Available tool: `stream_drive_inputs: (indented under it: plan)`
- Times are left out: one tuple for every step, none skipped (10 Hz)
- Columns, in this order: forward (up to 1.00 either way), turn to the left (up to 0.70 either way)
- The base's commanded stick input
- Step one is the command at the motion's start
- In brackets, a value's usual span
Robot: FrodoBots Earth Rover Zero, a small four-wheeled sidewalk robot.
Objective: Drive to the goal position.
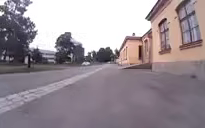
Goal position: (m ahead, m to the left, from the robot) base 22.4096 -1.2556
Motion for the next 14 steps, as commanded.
stream_drive_inputs:
  plan:
    - [0.45,0.00]
    - [0.45,0.00]
    - [0.45,0.00]
    - [0.45,0.00]
    - [0.45,0.00]
    - [0.45,0.00]
    - [0.45,0.00]
    - [0.45,0.00]
    - [0.45,0.00]
    - [0.45,0.00]
    - [0.45,0.00]
    - [0.45,0.00]
    - [0.45,0.00]
    - [0.45,0.00]
